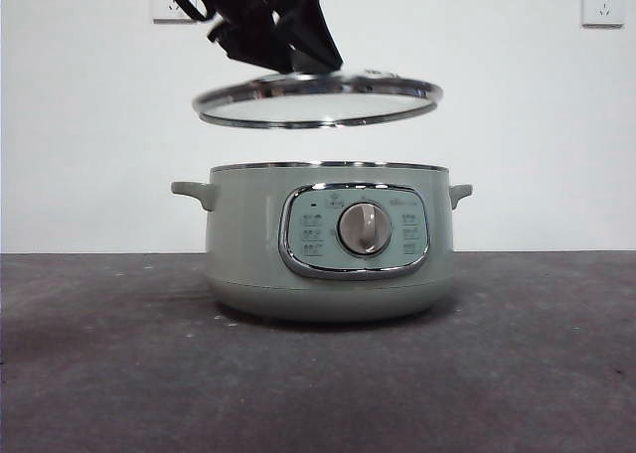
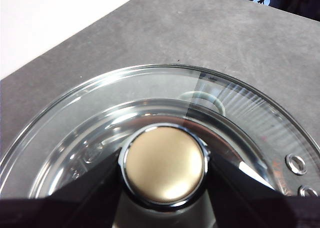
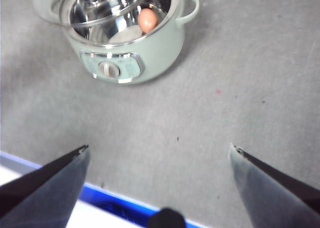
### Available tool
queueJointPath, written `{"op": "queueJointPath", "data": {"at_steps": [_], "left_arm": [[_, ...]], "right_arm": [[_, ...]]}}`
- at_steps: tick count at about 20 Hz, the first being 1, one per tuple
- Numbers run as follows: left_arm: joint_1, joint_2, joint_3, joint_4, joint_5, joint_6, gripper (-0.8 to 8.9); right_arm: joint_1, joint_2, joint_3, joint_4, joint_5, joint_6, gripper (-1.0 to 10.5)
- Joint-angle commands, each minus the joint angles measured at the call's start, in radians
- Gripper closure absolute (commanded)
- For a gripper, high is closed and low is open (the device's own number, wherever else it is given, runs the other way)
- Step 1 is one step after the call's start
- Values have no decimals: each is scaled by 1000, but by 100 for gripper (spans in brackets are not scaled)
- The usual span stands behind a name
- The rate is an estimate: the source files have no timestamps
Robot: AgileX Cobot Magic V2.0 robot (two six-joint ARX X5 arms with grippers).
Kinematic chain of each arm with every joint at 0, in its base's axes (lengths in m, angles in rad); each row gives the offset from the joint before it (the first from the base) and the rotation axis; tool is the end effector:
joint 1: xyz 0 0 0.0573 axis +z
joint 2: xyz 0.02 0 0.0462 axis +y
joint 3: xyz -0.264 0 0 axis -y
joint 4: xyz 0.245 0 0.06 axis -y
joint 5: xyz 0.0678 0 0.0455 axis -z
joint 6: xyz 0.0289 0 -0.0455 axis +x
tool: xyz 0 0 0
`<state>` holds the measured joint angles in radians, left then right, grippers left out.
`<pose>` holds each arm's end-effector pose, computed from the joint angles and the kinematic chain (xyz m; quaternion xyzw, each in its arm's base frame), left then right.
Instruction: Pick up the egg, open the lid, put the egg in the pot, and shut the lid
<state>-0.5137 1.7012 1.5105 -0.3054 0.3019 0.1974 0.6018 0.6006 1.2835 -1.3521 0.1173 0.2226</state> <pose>0.3356 -0.1992 0.3323 0.1135 0.2051 -0.4066 0.8830 0.0267 0.0142 0.3940 -0.0130 0.3307 0.1910 0.9241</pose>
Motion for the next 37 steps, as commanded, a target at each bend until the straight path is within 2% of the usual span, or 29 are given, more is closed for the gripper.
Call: {"op": "queueJointPath", "data": {"at_steps": [1,10,32,33,34,36,37], "left_arm": [[-5,23,9,67,-11,-3,821],[-5,89,9,108,-19,-3,821],[-9,134,9,51,-18,-4,813],[-9,134,9,48,-18,-4,799],[-9,134,9,49,-18,-7,734],[-9,134,10,52,-18,-11,488],[-9,134,10,51,-18,-11,430]], "right_arm": [[2,-30,-10,-26,7,41,478],[2,-56,-10,-26,6,48,478],[2,-56,-10,-26,7,46,478],[2,-56,-10,-26,7,45,478],[2,-56,-10,-26,7,43,478],[2,-56,-10,-26,7,43,478],[2,-56,-10,-26,7,43,478]]}}
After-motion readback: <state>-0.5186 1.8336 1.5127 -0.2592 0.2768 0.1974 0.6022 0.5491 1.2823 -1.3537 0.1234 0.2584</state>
